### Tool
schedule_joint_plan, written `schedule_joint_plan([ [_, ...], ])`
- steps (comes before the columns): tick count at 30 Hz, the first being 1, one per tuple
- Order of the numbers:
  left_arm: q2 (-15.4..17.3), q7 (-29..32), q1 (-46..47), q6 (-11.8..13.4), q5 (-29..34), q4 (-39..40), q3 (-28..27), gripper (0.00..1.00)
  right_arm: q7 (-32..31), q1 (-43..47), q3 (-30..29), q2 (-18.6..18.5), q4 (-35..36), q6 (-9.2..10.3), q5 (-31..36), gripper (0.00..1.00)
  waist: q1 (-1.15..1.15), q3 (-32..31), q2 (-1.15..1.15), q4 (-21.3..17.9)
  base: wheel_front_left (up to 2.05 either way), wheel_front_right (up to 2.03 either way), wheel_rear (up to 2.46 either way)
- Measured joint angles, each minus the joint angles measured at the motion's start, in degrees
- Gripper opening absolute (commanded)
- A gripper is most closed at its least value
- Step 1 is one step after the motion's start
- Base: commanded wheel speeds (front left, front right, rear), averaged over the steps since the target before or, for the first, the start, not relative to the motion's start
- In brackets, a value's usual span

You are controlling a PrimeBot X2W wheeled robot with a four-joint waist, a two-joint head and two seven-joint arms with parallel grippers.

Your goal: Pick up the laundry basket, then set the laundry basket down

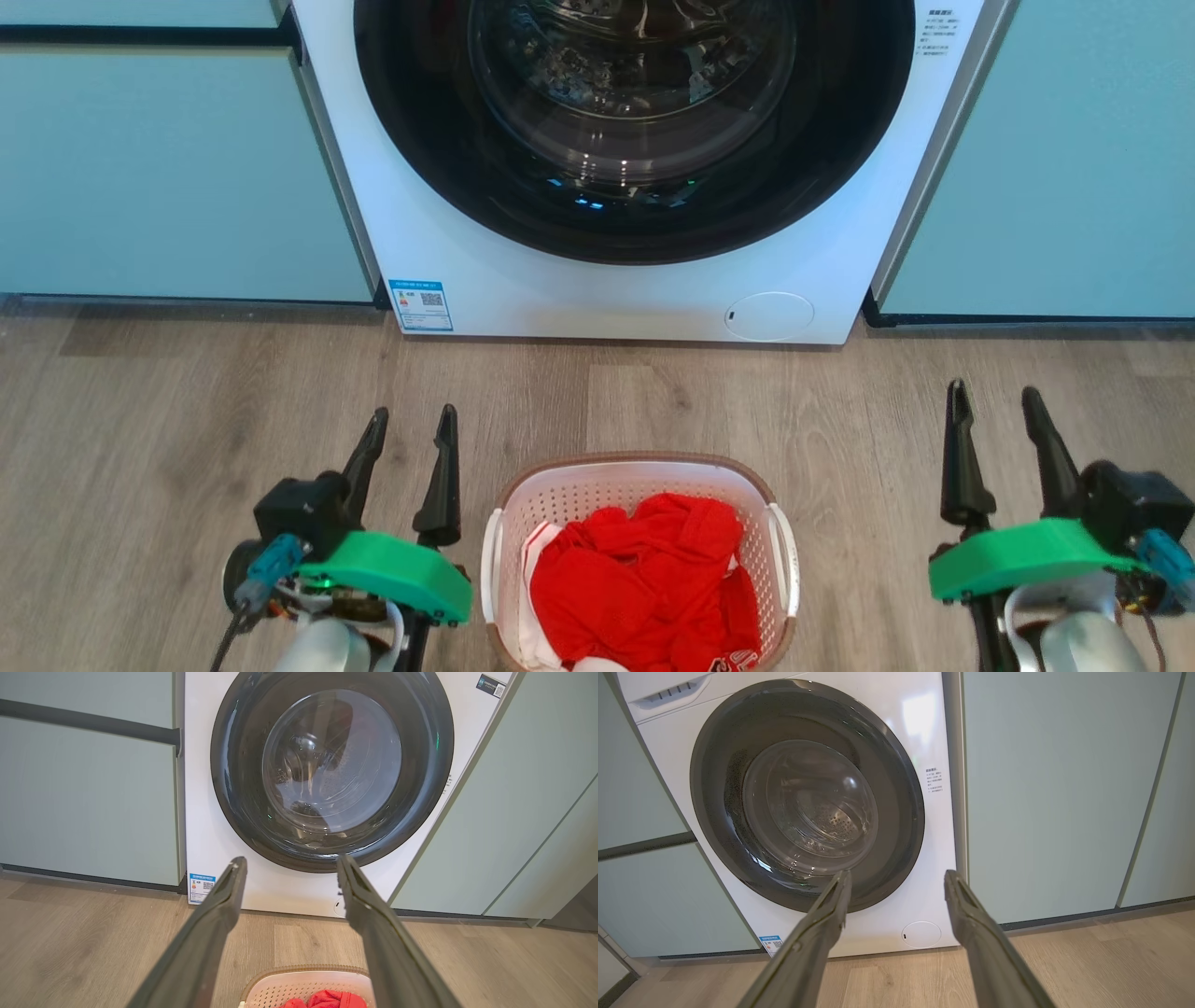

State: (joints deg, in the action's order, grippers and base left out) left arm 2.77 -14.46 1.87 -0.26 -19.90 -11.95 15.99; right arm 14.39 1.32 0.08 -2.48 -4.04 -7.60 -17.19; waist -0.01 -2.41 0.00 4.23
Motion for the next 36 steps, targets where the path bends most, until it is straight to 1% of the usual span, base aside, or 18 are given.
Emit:
schedule_joint_plan([
  [3,0.00,0.00,-0.07,-0.31,-0.78,-0.03,0.01,1.00,0.00,1.05,0.11,0.00,-0.25,0.00,0.00,1.00,0.00,0.12,0.00,-0.05,0.00,0.00,0.00],
  [7,0.00,0.00,-0.06,-0.21,2.37,-0.02,0.49,1.00,0.00,1.38,1.96,0.04,-2.24,0.00,1.35,1.00,0.00,0.18,0.00,-0.04,0.00,0.00,0.00],
  [12,0.00,0.00,-0.06,0.08,2.82,-0.21,0.53,1.00,0.00,1.37,2.05,0.08,-2.52,0.00,2.09,1.00,0.00,0.01,0.00,-0.09,0.00,0.00,0.00],
  [16,0.00,0.00,-0.05,0.37,4.32,-0.58,0.54,1.00,0.00,1.37,2.02,0.08,-2.48,0.00,2.09,1.00,0.00,-0.14,0.00,-0.15,0.00,0.00,0.00],
  [30,0.00,0.00,-0.05,0.60,4.25,-1.88,0.52,1.00,0.00,1.36,1.70,0.08,-2.18,0.00,2.10,1.00,0.01,-0.29,0.00,-0.15,0.00,0.00,0.00],
  [36,0.00,0.00,-0.05,0.20,2.49,-2.50,0.59,1.00,0.00,1.36,1.70,0.08,-2.33,0.00,2.10,1.00,0.01,-0.47,0.00,-0.31,0.00,0.00,0.00],
])
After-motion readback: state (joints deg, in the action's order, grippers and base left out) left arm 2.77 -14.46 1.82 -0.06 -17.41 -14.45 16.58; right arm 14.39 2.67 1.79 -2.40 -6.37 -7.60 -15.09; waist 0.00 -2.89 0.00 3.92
